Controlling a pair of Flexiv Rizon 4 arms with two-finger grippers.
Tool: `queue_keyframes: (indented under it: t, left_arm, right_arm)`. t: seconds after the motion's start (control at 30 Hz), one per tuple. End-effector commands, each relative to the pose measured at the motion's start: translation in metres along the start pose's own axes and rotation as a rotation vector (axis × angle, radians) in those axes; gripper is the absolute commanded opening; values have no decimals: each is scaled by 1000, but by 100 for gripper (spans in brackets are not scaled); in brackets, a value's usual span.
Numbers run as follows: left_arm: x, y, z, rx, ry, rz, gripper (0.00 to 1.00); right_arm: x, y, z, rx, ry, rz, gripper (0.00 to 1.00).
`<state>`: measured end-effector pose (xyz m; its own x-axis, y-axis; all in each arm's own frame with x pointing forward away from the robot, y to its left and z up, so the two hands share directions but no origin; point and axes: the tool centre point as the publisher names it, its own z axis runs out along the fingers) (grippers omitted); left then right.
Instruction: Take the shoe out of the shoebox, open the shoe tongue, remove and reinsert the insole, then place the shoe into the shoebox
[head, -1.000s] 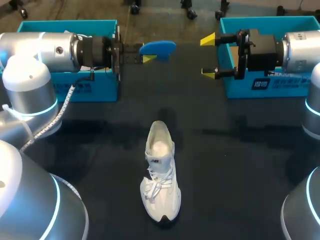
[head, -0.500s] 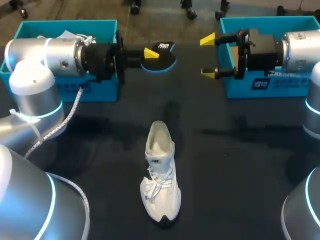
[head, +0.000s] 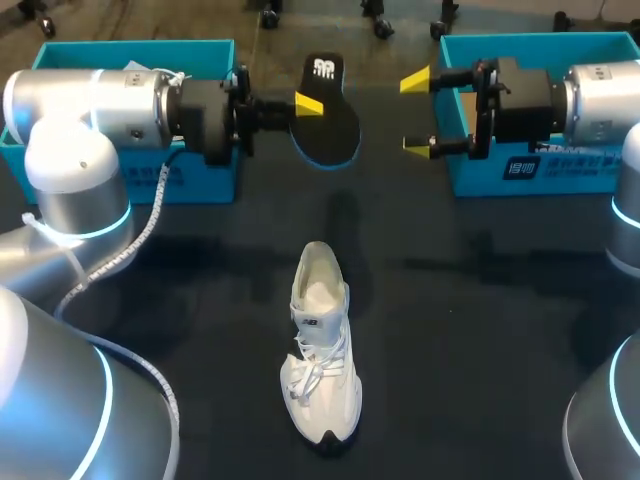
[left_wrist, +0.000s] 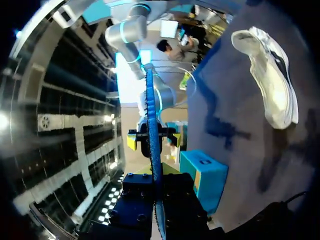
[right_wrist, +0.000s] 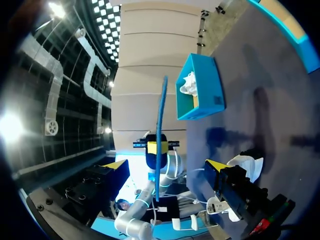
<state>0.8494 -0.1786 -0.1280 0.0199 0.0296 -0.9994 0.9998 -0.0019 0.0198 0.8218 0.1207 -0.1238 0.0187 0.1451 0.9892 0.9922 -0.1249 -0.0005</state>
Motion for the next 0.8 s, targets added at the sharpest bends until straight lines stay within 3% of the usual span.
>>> queue_keyframes:
  t: [0.03, 0.33, 0.53, 0.7, 0.8]
  left_arm:
    - [1, -6, 3, -55, 4, 26, 0]
    - [6, 7, 10, -48, 4, 49, 0]
    - [5, 11, 12, -51, 6, 62, 0]
    - [4, 13, 13, -47, 5, 70, 0]
    - [4, 10, 14, -38, 1, 80, 0]
  right_arm:
    - [6, 2, 10, 16, -31, -19, 100]
    - [16, -8, 28, 110, -78, -84, 100]
    - [10, -15, 40, 108, -85, -79, 100]
    - [6, -21, 52, 123, -80, -86, 82]
    - [5, -23, 57, 128, -73, -82, 48]
